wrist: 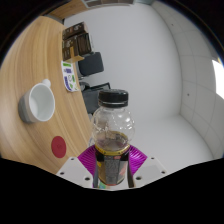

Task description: Pour water

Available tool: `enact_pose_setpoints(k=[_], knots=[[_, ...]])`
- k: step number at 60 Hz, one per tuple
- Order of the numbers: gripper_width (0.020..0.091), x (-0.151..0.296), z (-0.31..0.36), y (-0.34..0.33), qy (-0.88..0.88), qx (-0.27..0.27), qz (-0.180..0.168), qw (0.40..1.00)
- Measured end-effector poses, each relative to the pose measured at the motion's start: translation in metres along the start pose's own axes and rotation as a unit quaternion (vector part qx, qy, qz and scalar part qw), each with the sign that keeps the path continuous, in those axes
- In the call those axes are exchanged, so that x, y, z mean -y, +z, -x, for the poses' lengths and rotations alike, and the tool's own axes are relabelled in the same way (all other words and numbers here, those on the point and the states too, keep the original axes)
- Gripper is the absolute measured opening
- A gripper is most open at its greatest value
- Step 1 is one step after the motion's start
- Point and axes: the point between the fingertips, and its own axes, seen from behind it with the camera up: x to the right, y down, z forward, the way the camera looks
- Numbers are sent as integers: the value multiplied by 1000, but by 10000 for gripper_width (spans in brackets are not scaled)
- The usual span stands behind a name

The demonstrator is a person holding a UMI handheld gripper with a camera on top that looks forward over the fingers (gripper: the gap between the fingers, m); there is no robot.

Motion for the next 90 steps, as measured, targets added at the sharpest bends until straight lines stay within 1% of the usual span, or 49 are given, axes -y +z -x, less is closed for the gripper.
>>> enact_pose_setpoints(k=[10, 15, 20, 28, 38, 43, 46, 50, 53, 55, 62, 65, 66, 72, 76, 84, 90], knots=[[393, 30, 14, 19, -208, -42, -31, 977], [396, 37, 24, 29, -296, -59, -30, 953], [395, 36, 39, 36, -358, -52, -29, 932], [394, 41, 51, 37, -403, -48, -44, 913], [396, 48, 46, 35, -372, -42, -57, 926], [395, 49, 39, 33, -307, -21, -66, 949], [394, 46, 32, 32, -244, 1, -65, 968], [394, 43, 25, 29, -115, 40, -62, 991], [397, 41, 19, 25, -19, 67, -58, 996], [398, 44, 14, 22, 43, 84, -62, 994], [397, 46, -15, 23, 220, 131, -92, 962], [397, 43, -19, 25, 291, 153, -95, 939], [398, 46, -16, 20, 316, 155, -93, 932], [396, 31, -7, 44, 431, 209, -84, 874], [397, 23, 12, 52, 480, 224, -75, 845], [397, 9, 47, 67, 535, 256, -71, 802], [397, 5, 72, 76, 545, 270, -72, 790]])
